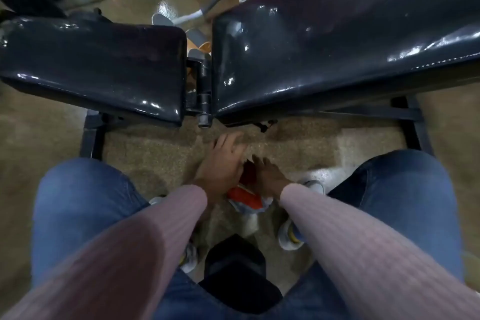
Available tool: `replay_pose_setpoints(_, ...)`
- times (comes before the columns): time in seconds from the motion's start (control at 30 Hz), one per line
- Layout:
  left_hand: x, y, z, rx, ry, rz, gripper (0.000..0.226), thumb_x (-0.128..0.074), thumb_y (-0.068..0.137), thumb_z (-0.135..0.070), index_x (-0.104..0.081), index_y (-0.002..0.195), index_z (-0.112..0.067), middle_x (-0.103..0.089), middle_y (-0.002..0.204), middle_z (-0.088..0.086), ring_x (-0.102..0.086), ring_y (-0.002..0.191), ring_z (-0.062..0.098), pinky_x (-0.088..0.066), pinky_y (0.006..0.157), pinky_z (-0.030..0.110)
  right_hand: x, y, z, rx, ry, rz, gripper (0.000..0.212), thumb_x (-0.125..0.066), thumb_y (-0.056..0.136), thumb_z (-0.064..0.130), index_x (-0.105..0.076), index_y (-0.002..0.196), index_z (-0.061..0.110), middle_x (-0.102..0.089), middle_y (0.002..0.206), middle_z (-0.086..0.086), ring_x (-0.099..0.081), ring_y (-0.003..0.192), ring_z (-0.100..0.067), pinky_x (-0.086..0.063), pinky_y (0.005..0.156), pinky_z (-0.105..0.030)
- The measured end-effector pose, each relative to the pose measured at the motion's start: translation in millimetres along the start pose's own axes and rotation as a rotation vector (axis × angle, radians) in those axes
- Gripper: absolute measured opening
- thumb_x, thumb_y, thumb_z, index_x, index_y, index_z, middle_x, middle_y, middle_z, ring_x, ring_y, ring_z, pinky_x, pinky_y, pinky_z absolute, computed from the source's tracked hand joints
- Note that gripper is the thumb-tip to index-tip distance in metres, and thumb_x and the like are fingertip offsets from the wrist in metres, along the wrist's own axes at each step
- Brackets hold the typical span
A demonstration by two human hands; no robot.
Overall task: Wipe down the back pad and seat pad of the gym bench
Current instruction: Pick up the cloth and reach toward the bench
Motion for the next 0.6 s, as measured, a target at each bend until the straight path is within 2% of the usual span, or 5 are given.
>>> replay_pose_setpoints(0.13,27,6,-9,-0.166,0.048,-0.269,0.060,-0.064,0.076,-0.010,-0.042,0.132,-0.013,-0.028,0.143,0.013,-0.026,0.133,0.033,-0.027,0.107,0.053,-26,-13,-10,-0.054,0.001,0.099,0.099,-0.063,0.082,0.044,0.008,0.151,0.034,-0.022,0.153,-0.015,-0.037,0.132,-0.041,-0.036,0.106,-0.046)
replay_pose_setpoints(0.23,37,21,-8,-0.186,0.098,-0.286,0.071,-0.063,0.080,-0.017,-0.030,0.142,-0.016,-0.020,0.149,0.012,-0.022,0.137,0.032,-0.018,0.113,0.051,-9,-18,-9,-0.104,-0.033,-0.005,0.083,-0.063,0.084,0.030,-0.013,0.150,0.021,-0.035,0.142,-0.015,-0.050,0.120,-0.038,-0.044,0.096,-0.042)
replay_pose_setpoints(0.3,42,27,-7,-0.180,0.126,-0.263,0.069,-0.060,0.084,-0.020,-0.028,0.144,-0.015,-0.019,0.151,0.014,-0.022,0.138,0.032,-0.018,0.114,0.051,6,-20,-5,-0.100,-0.077,-0.054,0.053,-0.055,0.090,0.034,-0.039,0.136,0.014,-0.049,0.131,-0.013,-0.056,0.113,-0.034,-0.047,0.090,-0.039)
replay_pose_setpoints(0.37,50,32,-11,-0.173,0.139,-0.250,0.067,-0.057,0.087,-0.023,-0.026,0.146,-0.013,-0.021,0.152,0.016,-0.023,0.138,0.033,-0.022,0.112,0.052,23,-25,-2,-0.128,0.016,-0.095,0.041,-0.047,0.093,0.045,-0.058,0.118,0.014,-0.061,0.119,-0.012,-0.061,0.106,-0.031,-0.048,0.083,-0.034)
replay_pose_setpoints(0.6,86,59,-47,-0.209,0.106,-0.256,0.064,-0.045,0.094,-0.028,-0.018,0.151,-0.017,-0.011,0.158,0.013,-0.010,0.144,0.029,-0.015,0.116,0.048,99,-59,11,0.030,0.527,0.009,0.024,-0.061,0.084,0.048,-0.065,0.085,0.024,-0.068,0.096,-0.001,-0.064,0.087,-0.016,-0.051,0.078,-0.027)
Point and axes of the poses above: each hand's wrist, its own y-axis towards the middle knuckle, its own x-axis out of the back of the hand, z = x × y, the point moved 7 cm from there along y, towards the middle knuckle
